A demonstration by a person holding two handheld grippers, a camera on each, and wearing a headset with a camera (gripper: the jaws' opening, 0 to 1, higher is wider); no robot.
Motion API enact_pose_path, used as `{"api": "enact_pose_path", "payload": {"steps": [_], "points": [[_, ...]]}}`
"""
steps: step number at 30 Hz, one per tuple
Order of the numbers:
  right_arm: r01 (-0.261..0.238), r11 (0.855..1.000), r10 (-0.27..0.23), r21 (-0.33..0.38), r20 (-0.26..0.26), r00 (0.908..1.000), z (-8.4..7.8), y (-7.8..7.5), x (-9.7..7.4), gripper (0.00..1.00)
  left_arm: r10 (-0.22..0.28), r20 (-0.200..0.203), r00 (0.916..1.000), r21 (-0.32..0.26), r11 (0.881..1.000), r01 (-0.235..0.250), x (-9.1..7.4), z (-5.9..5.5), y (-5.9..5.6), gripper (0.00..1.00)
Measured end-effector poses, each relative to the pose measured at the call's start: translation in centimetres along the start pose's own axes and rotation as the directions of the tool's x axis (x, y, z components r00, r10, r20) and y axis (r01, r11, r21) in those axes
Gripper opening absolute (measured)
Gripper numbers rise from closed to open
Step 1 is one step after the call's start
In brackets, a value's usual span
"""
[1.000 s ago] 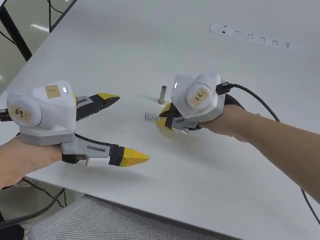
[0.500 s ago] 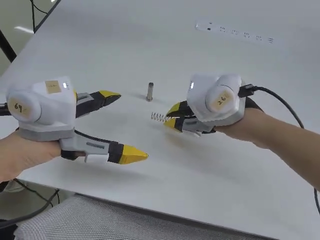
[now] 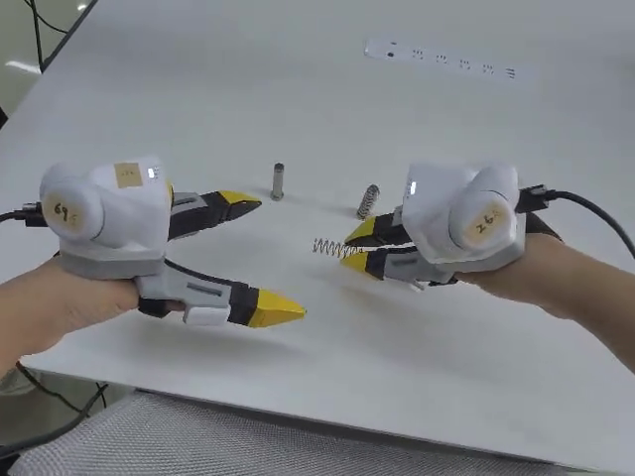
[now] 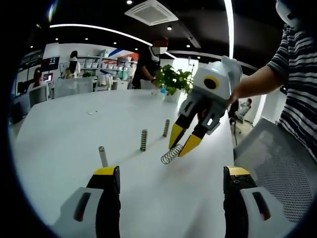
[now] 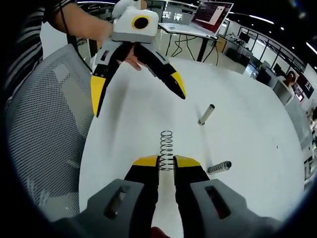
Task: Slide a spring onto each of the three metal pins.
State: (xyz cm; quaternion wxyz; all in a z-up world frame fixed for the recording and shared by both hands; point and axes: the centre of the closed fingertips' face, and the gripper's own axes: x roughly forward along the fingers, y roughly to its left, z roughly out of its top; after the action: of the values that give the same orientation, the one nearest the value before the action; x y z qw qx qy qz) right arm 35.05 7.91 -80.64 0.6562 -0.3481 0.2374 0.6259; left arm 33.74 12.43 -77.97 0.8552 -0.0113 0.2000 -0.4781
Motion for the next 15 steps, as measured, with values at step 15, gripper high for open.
{"api": "enact_pose_path", "payload": {"steps": [15], "points": [[-0.007, 1.000, 0.008, -0.013, 0.032, 0.9994, 0.2, 1.4, -1.5, 0.13, -0.106, -0.026, 0.9940, 0.035, 0.994, 0.107, 2.9, 0.3, -1.6, 0.59]]}}
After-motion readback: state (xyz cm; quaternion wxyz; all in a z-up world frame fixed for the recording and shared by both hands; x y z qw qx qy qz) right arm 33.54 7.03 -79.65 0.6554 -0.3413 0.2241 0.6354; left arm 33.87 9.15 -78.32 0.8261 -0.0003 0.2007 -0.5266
